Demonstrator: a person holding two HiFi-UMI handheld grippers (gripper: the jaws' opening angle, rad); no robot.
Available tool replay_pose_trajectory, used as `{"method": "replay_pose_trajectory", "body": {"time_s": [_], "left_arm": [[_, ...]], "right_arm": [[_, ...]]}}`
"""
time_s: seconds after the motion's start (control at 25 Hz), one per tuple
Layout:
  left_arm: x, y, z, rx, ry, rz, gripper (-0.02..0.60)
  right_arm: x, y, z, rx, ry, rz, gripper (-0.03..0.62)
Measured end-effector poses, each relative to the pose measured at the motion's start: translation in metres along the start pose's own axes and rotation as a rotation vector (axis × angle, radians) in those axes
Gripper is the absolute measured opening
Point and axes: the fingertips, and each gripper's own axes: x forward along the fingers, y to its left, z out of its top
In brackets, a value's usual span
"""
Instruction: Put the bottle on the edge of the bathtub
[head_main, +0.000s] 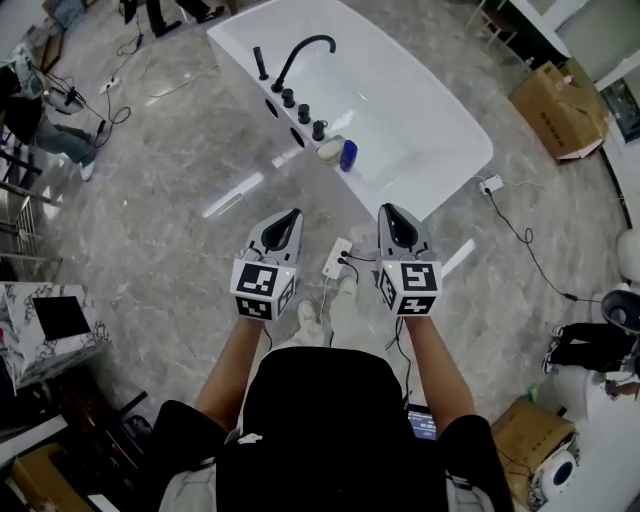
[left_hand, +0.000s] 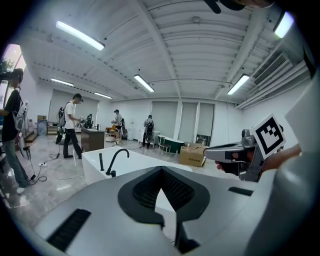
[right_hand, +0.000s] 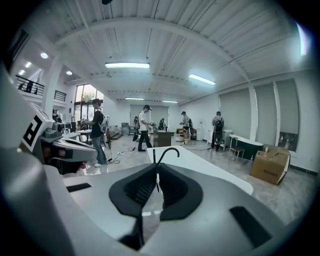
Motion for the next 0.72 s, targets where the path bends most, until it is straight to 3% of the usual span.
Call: {"method": "replay_pose_trajectory", "body": {"time_s": [0.2, 0.44, 0.72], "left_arm": [[-0.02, -0.007, 0.016, 0.05, -0.03, 0.002, 0.011], [-0.028, -0.023, 0.044, 0.2, -0.081, 0.028, 0.011], [-0.022, -0.055, 0.074, 0.146, -0.131, 0.018, 0.011]], "right_arm": [[-0.021, 0.005, 0.014, -0.014, -0.023, -0.007, 0.034], [-0.038, 0.001, 0.036, -0.053, -0.063, -0.011, 0.032], [-0.058, -0.024, 0.054, -0.049, -0.104, -0.002, 0.031]]}}
